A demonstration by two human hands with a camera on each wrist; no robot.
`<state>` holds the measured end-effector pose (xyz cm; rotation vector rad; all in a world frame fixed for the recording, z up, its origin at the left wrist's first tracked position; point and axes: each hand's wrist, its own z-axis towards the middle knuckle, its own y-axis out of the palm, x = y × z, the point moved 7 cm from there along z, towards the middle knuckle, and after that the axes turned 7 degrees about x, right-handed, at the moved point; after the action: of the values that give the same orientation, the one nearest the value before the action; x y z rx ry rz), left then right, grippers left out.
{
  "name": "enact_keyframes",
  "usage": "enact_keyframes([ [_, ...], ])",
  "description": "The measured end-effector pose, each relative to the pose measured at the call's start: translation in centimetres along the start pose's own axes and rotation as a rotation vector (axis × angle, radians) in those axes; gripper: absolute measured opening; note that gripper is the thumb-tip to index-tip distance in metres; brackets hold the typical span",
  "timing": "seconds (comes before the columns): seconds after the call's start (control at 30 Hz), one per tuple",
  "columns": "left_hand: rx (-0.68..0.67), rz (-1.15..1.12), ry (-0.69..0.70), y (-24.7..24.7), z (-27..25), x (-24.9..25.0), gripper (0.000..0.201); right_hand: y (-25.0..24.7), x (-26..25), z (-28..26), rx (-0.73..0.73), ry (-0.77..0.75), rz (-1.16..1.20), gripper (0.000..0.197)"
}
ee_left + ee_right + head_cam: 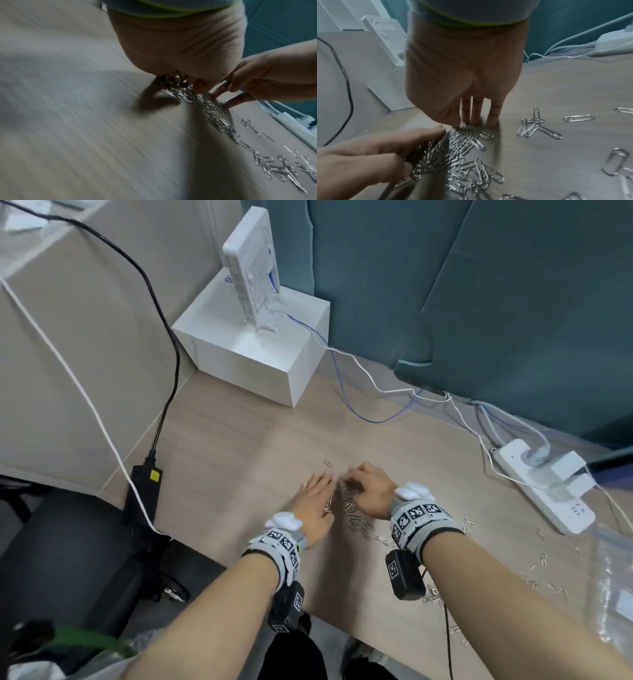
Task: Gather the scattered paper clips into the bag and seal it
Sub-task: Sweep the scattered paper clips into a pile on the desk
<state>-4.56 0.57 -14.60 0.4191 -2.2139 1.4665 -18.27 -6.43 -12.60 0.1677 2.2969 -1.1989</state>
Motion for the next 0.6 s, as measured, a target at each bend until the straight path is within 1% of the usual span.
enact_keyframes([
  [0.03,0.028,-0.025,0.005,-0.1,-0.4,0.5,0.076,-0.2,0.3,-0.3,-0.011,0.002,0.01,0.043],
  [0.07,0.097,-0.022,-0.012,-0.9,-0.7,0.6,0.073,-0.5,0.7,-0.6,-0.012,0.007,0.002,0.04],
  [0.1,0.203,0.027,-0.052,-2.1,-1.0,0.5,0.067,-0.9,1.2,-0.9,0.003,0.02,-0.011,0.04],
  [0.13,0.308,0.105,-0.116,-3.5,-1.4,0.5,0.059,-1.5,1.9,-1.4,0.038,0.038,-0.017,0.04],
  [0.17,0.375,0.169,-0.189,-4.6,-1.8,0.5,0.051,-1.9,2.6,-1.9,0.071,0.058,-0.024,0.04],
  [0.2,0.398,0.188,-0.254,-5.3,-2.0,0.6,0.044,-2.1,3.3,-2.4,0.09,0.072,-0.036,0.04],
  [0.27,0.377,0.146,-0.336,-5.3,-2.2,1.2,0.035,-1.8,4.2,-3.5,0.072,0.08,-0.037,0.048],
  [0.33,0.333,0.084,-0.36,-4.0,-1.8,2.2,0.039,-1.2,4.4,-4.6,0.033,0.08,0.0,0.061],
  [0.37,0.31,0.047,-0.358,-3.2,-1.7,2.8,0.042,-0.9,4.0,-4.9,0.016,0.073,0.014,0.061],
  [0.43,0.261,0.012,-0.314,-1.6,-1.4,5.2,0.046,-0.4,4.2,-5.7,0.001,0.059,0.042,0.048],
  [0.5,0.227,-0.006,-0.274,-0.7,-1.0,6.8,0.041,-0.4,4.4,-6.2,0.005,0.049,0.081,0.037],
  [0.53,0.227,-0.005,-0.254,-0.7,-0.7,7.1,0.037,-0.7,4.8,-6.5,0.024,0.048,0.107,0.035],
  [0.6,0.271,0.034,-0.224,-1.6,0.4,7.2,0.032,-2.4,6.1,-7.3,0.119,0.086,0.124,0.034],
])
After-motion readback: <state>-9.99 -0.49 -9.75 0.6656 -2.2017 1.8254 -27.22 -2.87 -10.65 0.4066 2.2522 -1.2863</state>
